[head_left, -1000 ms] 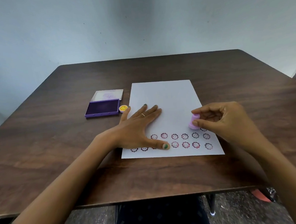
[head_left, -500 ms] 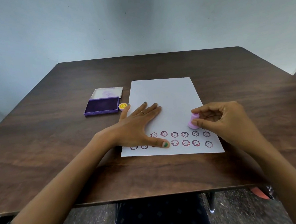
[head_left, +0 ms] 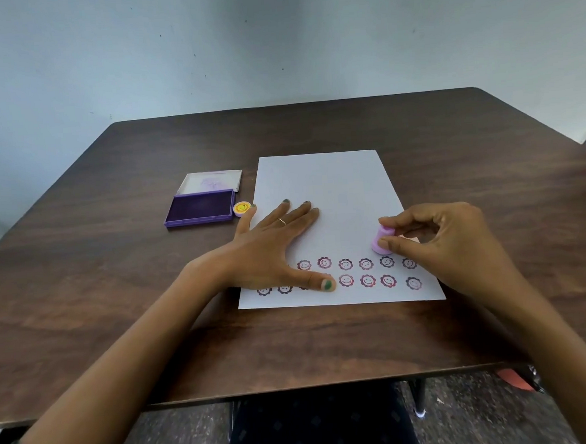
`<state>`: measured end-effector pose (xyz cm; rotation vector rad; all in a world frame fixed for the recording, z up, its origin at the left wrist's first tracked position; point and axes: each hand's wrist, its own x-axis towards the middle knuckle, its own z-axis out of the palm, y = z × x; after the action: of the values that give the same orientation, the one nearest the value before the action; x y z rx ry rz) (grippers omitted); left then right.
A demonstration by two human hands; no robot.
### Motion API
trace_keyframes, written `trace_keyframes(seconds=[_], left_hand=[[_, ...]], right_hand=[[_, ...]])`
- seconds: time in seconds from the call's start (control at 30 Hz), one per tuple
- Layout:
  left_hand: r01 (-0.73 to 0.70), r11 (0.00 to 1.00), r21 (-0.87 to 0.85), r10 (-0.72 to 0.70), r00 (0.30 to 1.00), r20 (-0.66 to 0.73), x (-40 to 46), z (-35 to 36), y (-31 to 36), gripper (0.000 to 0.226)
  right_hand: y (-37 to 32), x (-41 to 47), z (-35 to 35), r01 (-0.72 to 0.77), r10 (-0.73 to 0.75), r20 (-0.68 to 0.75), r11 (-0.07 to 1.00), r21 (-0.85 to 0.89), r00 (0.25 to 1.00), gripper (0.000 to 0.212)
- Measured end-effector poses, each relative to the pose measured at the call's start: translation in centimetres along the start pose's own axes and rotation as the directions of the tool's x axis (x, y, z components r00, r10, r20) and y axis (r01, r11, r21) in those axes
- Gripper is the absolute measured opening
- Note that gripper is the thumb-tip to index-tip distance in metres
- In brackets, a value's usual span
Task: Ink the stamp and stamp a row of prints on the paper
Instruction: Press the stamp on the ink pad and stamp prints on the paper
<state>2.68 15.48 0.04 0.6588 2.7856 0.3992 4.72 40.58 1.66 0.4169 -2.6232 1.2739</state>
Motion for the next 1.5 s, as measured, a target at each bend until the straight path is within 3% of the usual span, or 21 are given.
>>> trace_keyframes(seconds=[0.3,0.47,0.6,1.07,1.5], left_hand=[[0.002,1.0,-0.004,-0.002,1.0,-0.003,0.1,-0.1,0.0,0.118],[0.001,1.0,-0.004,-0.001,1.0,0.002,0.1,0.0,-0.1,0.12],[0.0,1.0,0.006,0.0,1.0,-0.002,0.2,0.0,-0.1,0.12],[0.005,1.0,0.006,-0.005,1.0,0.001,0.2,0.0,-0.1,0.12],[0.009,1.0,0.007,-0.009,1.0,0.005,0.2,0.2,-0.2,0.119]], right_hand=[[-0.6,-0.6,0.4,0.044,-0.046,-0.028,0.997,-0.07,0.999,0.025],[-0.4,-0.5,0.4,0.019,-0.02,-0.063,1.0,-0.018,0.998,0.023],[-0.7,-0.9,0.9,0.067,-0.078,-0.056,0.983,-0.171,0.995,0.022],[-0.7,-1.0,0.6,0.068,-0.074,-0.047,0.991,-0.115,0.996,0.02],[-0.6,-1.3,1.0,0.099,-0.11,-0.058,0.981,-0.166,0.992,0.022]])
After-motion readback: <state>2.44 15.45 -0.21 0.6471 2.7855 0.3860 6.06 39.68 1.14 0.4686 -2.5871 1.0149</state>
